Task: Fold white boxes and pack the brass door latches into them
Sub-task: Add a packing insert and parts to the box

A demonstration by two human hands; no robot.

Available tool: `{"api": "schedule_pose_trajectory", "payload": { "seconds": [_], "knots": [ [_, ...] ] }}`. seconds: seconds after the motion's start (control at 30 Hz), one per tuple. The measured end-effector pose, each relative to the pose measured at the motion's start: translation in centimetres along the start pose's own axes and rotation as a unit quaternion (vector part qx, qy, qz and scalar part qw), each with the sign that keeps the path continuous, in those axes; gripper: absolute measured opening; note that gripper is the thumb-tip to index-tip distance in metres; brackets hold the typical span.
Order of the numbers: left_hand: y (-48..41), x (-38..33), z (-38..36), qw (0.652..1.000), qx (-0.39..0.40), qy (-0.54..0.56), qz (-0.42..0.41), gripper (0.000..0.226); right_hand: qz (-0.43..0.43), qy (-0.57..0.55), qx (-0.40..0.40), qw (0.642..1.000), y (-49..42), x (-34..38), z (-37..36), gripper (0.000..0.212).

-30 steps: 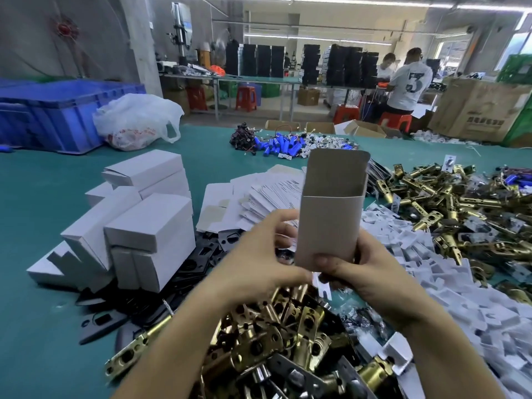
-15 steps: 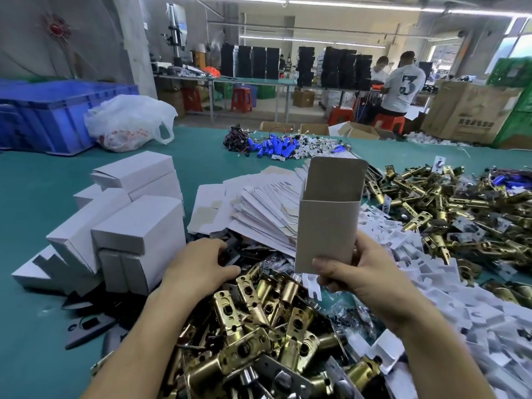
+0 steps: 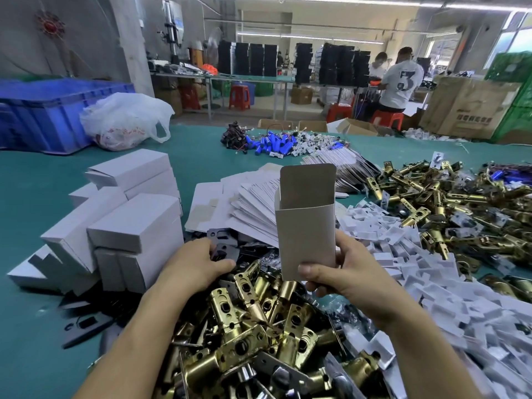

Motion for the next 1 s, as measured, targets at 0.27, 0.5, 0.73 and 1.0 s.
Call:
{"api": "schedule_pose_trajectory", "payload": {
  "seconds": [0.27, 0.5, 0.73, 1.0],
  "knots": [
    [0.1, -0.7, 2.5, 0.980, -0.127, 0.151, -0.011, 0.020, -0.006, 0.001, 0.001, 1.000, 0.0, -0.2, -0.1, 0.042],
    [1.5, -2.7, 4.9, 0.892, -0.158, 0.421, -0.049, 0.018, -0.011, -0.009, 0.001, 1.000, -0.1, -0.4, -0.1, 0.042],
    [2.6, -5.0, 4.9, 0.812, -0.051, 0.580, -0.041, 0.053, -0.017, -0.008, -0.007, 1.000, -0.2, -0.9, 0.3, 0.042],
    [3.4, -5.7, 6.0, 0.875, -0.111, 0.468, -0.056, 0.025, -0.024, -0.005, -0.012, 1.000, -0.5, -1.4, 0.6, 0.042]
  ]
}}
Point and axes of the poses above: each hand's wrist, its own y-axis away from the middle knuckle, its own z-axis out of the back of the hand, x = y × z, the point moved 9 cm from there along -y, towards the middle knuckle, and after that the axes turned 7 degrees about -x, right-handed, at the moved point
